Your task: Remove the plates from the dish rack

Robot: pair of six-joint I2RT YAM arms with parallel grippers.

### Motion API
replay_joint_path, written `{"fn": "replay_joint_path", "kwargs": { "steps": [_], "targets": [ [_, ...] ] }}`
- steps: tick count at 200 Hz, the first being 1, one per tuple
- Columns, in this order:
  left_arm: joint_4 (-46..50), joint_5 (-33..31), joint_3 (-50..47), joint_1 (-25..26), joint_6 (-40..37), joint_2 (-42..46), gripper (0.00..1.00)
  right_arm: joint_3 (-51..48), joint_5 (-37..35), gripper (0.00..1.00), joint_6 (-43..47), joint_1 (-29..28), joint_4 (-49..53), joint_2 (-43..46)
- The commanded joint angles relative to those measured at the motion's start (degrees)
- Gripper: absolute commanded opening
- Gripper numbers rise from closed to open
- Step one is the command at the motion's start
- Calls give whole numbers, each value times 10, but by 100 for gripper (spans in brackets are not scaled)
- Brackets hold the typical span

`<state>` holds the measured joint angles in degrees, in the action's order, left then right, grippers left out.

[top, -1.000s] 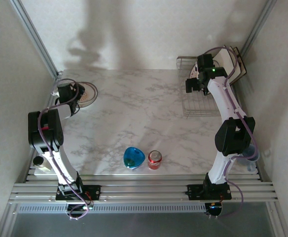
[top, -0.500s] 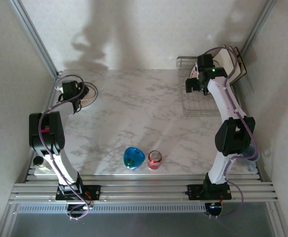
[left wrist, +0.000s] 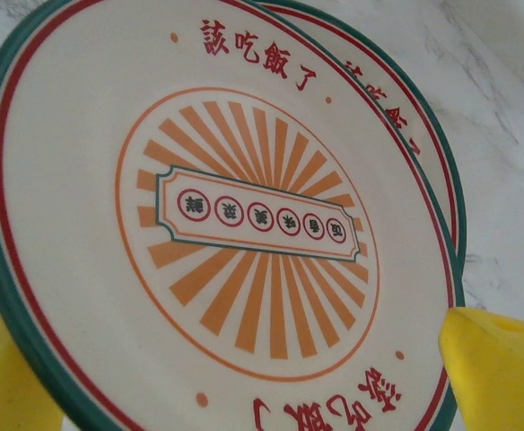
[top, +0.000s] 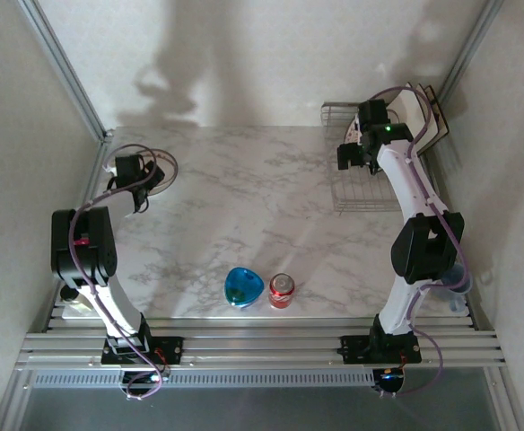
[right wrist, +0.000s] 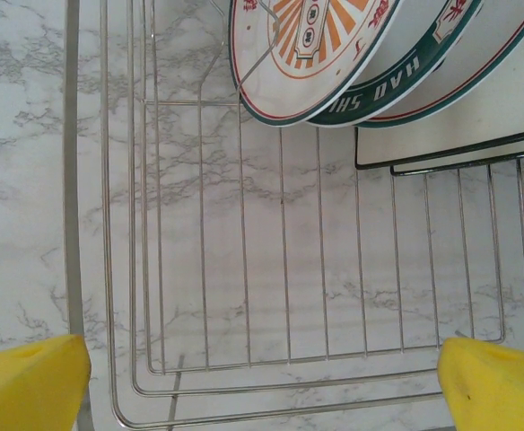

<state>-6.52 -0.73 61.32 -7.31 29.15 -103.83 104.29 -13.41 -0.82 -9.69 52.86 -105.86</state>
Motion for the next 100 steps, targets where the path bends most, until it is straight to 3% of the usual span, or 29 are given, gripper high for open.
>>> {"fn": "replay_joint_path", "kwargs": {
  "steps": [1, 100],
  "targets": [
    [31, -20, 20, 6, -42, 18, 100, -9, 8, 99, -8, -5, -5, 23],
    [46, -36, 6, 7, -73, 10, 100, -4, 4, 99, -4, -7, 1, 23]
  ]
}}
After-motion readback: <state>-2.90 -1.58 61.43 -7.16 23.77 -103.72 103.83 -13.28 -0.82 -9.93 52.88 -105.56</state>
